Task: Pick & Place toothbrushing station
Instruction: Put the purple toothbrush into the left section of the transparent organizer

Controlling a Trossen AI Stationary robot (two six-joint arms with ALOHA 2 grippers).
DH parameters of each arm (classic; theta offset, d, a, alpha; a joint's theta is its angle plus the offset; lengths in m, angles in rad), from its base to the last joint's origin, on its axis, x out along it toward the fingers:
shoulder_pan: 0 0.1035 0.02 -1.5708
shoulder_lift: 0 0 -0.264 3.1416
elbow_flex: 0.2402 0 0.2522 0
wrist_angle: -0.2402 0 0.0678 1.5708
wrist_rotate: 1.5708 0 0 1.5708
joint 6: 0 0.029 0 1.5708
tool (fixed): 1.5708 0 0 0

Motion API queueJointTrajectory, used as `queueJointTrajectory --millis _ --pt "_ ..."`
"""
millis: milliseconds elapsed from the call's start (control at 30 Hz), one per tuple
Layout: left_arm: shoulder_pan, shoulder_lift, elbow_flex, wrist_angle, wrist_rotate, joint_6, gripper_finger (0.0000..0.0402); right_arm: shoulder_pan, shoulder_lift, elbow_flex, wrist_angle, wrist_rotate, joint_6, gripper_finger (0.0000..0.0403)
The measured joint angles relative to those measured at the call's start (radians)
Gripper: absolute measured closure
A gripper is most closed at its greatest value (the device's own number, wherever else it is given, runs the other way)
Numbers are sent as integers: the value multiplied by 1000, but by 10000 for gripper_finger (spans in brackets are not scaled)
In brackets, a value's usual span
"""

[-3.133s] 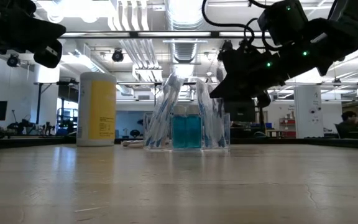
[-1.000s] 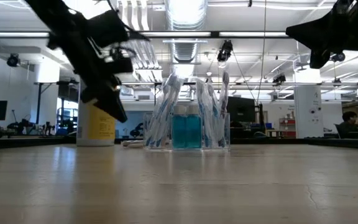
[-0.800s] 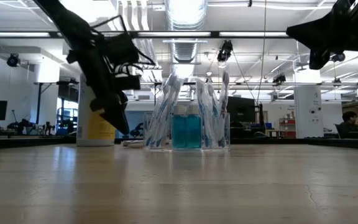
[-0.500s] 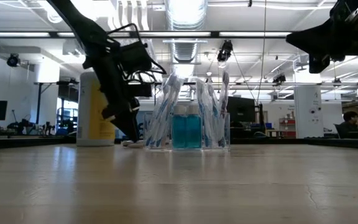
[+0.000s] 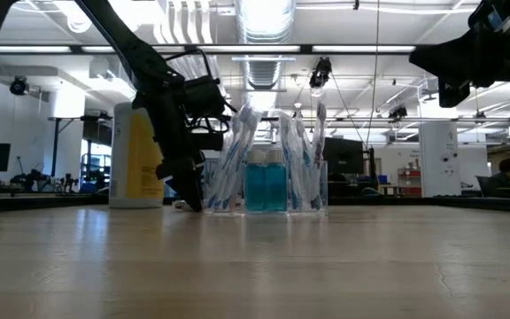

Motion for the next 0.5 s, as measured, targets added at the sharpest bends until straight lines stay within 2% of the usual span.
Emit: queueJointTrajectory --millis 133,333,400,500 --pt "0 2 -1 -10 16 0 257 0 0 0 0 0 -1 394" --pt "1 -29 -3 -22 52 -23 375 0 0 0 5 0 -2 394" --pt "3 -41 -4 -22 51 -57 383 0 0 0 6 0 1 394" --pt "3 -60 -6 -25 36 -115 371 0 0 0 6 0 12 394"
